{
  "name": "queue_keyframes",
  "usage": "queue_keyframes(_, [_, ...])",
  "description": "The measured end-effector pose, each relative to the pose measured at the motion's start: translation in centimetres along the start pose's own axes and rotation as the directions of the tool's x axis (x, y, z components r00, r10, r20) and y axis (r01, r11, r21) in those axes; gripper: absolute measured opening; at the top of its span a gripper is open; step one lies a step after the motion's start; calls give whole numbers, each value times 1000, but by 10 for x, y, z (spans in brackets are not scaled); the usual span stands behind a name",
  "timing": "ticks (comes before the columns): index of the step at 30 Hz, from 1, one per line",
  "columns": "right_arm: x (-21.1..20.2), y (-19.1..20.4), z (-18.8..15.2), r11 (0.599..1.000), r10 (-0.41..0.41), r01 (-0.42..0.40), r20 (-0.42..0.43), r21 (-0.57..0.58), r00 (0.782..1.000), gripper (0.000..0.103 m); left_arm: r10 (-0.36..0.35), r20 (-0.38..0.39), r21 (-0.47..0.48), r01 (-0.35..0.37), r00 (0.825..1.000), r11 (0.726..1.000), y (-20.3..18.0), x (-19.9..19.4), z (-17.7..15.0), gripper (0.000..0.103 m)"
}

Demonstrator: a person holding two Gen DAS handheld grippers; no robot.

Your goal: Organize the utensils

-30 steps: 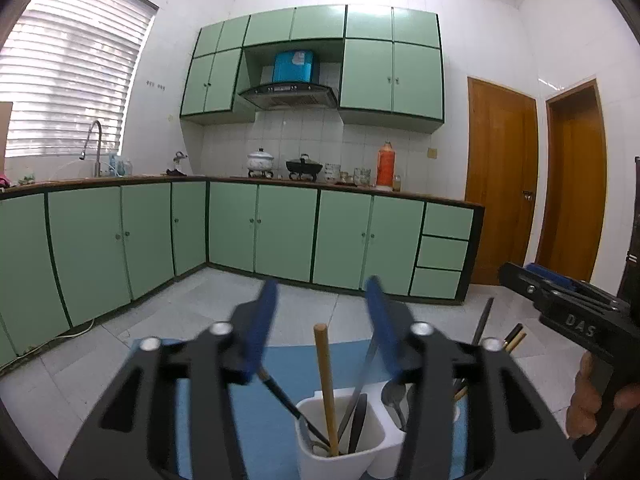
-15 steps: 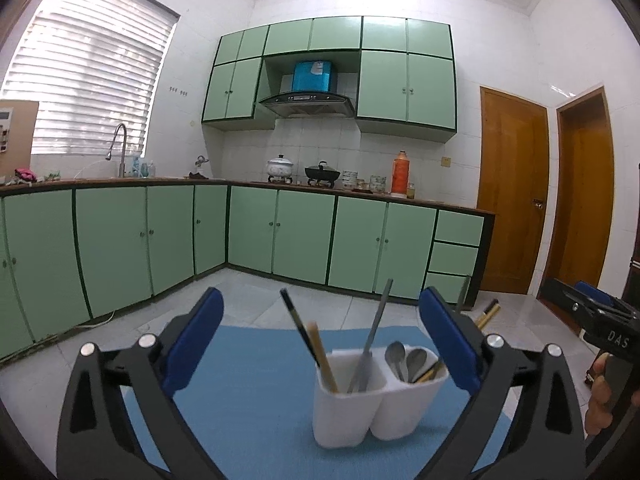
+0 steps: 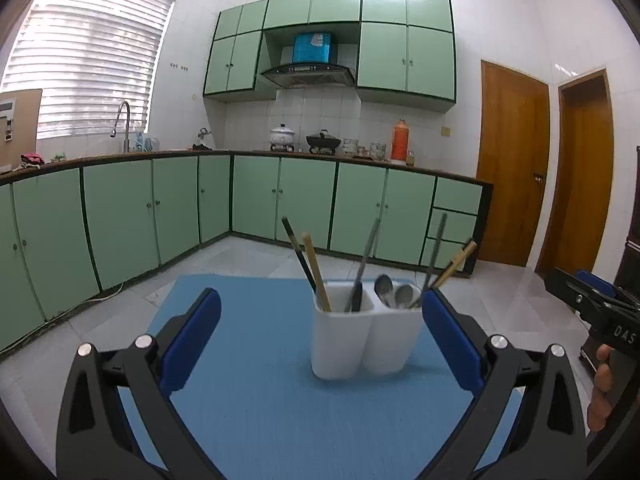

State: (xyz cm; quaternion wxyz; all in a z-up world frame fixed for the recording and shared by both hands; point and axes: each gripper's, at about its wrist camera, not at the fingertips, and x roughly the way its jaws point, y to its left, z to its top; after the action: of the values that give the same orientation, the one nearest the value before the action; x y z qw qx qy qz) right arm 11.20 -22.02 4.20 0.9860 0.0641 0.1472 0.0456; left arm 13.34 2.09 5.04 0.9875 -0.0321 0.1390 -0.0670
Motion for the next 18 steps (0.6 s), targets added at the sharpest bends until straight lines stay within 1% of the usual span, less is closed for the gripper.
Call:
queue_keyframes(9, [-15,15,-15,999,13,-16,-58,-47,998,97,-3,-51,4,3,999,1000,-4,-22,-16,98])
queue_keyframes(12, [-20,20,-19,998,12,-17,-74,-67,997,97,-1,-67,11,2,998,1000,-6,-28,-19,98])
queue_keyframes(18, [-27,23,-21,997,23,-30,-98,-73,995,97,8,-81,25,-6,997,1000,-10,-37,-19,98])
